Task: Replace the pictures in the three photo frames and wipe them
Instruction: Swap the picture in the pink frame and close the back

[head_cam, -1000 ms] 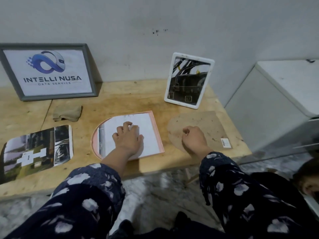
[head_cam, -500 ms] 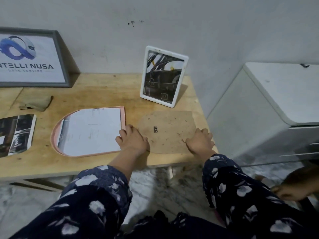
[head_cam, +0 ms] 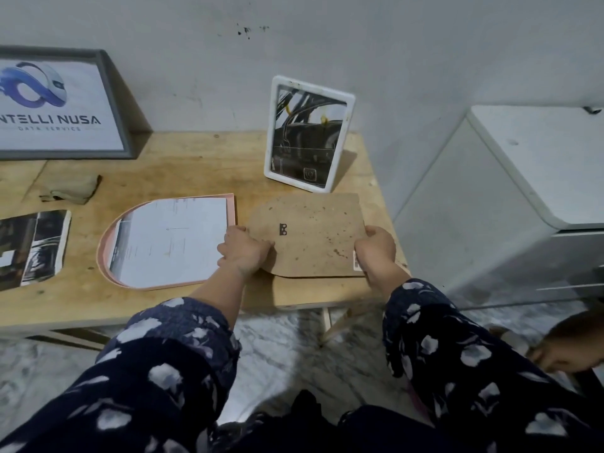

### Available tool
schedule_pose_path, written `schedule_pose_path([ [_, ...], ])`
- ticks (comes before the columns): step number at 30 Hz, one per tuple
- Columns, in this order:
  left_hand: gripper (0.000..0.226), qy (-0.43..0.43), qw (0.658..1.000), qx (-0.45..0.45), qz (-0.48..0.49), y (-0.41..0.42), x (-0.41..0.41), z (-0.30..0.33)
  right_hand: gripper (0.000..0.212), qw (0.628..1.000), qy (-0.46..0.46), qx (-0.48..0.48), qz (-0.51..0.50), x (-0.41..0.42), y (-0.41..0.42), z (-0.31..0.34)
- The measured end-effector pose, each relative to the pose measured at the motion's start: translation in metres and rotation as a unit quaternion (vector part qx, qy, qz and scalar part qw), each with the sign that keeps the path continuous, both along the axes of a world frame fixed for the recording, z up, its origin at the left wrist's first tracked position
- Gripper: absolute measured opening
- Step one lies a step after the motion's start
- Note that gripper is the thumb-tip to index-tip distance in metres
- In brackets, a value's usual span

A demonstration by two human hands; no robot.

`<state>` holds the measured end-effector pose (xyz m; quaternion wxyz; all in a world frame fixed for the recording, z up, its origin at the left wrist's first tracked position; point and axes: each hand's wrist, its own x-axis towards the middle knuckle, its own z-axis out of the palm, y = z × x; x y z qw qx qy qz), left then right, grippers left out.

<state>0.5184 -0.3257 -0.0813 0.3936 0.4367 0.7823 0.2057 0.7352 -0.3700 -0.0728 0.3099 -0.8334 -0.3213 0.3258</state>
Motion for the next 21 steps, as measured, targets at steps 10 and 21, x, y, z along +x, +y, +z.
schedule_pose_path([
  [10, 0.081, -0.042, 0.993, 0.096, 0.045, 0.017, -0.118, 0.022, 0.044, 0.987, 0.15, 0.017, 0.054, -0.092, 0.048, 0.008],
  [21, 0.097, 0.08, 0.989, 0.122, 0.012, 0.006, -0.244, 0.025, 0.036, 0.976, 0.16, 0.0, 0.147, -0.205, 0.063, -0.003],
])
